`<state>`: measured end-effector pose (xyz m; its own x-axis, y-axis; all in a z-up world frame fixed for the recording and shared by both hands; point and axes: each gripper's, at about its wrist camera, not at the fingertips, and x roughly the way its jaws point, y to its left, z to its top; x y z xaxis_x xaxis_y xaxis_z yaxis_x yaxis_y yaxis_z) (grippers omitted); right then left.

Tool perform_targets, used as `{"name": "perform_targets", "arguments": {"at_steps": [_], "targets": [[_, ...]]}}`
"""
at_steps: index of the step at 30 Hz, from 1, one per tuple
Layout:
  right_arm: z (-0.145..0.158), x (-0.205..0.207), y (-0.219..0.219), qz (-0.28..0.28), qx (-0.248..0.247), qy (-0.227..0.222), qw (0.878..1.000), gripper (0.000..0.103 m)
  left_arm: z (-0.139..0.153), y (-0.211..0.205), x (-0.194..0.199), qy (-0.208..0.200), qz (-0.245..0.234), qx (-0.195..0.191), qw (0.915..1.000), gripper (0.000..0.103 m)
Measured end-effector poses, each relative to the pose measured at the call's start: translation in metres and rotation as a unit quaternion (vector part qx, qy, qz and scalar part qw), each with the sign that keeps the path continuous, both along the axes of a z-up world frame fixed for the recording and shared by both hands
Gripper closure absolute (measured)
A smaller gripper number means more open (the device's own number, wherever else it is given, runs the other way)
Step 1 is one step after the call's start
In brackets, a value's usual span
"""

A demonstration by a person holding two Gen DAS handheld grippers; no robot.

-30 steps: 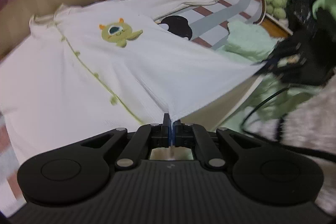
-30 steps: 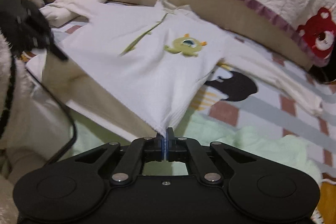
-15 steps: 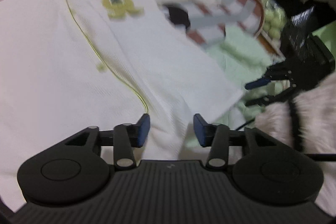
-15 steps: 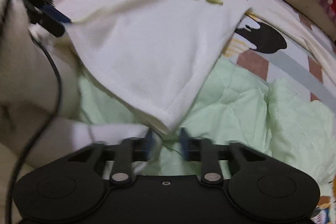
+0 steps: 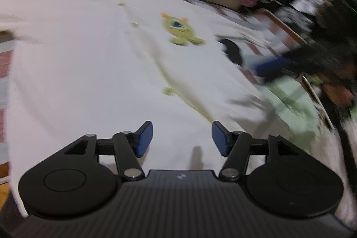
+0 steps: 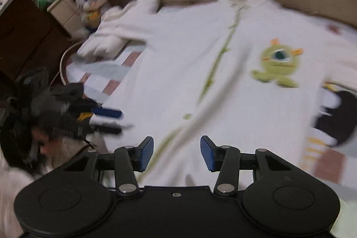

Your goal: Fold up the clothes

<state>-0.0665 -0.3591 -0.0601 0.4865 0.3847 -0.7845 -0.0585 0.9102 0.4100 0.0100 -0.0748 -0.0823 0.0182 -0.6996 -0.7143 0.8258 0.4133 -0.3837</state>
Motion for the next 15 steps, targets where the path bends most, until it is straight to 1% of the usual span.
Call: {"name": "perform_targets", "arguments": {"at_steps": [1,2,4,5,6,7,8,9,10,12,15], "targets": [[-0.005,0.011,0.009,0.007,-0.004,0.01,1.0,0.051,-0.003,-0.006,-0.007,-0.016,-0.016,0.016,0.9996,0.029],[-0.009,0.021,0.016,0.017,-0.009,0.017,1.0,0.051,-0.009,-0.014,-0.014,-0.035,-0.031,0.043,0.998,0.024],[-0.016,0.036,0.029,0.038,-0.017,0.027,0.999,0.051,-0.019,-0.029,-0.027,-0.073,-0.059,0.098,0.9907,0.024],[-0.019,0.041,0.034,0.045,-0.016,0.03,0.998,0.051,-0.022,-0.032,-0.028,-0.082,-0.062,0.112,0.9885,0.031],[-0.022,0.044,0.038,0.05,-0.012,0.032,0.998,0.051,-0.023,-0.032,-0.025,-0.08,-0.053,0.112,0.989,0.043],[-0.024,0.047,0.041,0.053,-0.007,0.033,0.998,0.051,-0.024,-0.031,-0.021,-0.079,-0.044,0.113,0.9895,0.07],[-0.026,0.049,0.044,0.058,-0.001,0.034,0.998,0.051,-0.025,-0.03,-0.018,-0.077,-0.034,0.114,0.9899,0.093],[-0.027,0.049,0.046,0.063,0.004,0.033,0.997,0.051,-0.026,-0.029,-0.014,-0.076,-0.025,0.114,0.9902,0.098],[-0.028,0.049,0.047,0.068,0.01,0.031,0.997,0.051,-0.025,-0.024,-0.007,-0.062,-0.01,0.106,0.9924,0.1],[-0.03,0.047,0.047,0.076,0.024,0.028,0.996,0.051,-0.019,-0.007,0.01,-0.019,0.035,0.068,0.9969,0.101],[-0.036,0.045,0.049,0.095,0.047,0.029,0.994,0.051,-0.009,0.015,0.027,0.022,0.093,0.018,0.9953,0.101]]}}
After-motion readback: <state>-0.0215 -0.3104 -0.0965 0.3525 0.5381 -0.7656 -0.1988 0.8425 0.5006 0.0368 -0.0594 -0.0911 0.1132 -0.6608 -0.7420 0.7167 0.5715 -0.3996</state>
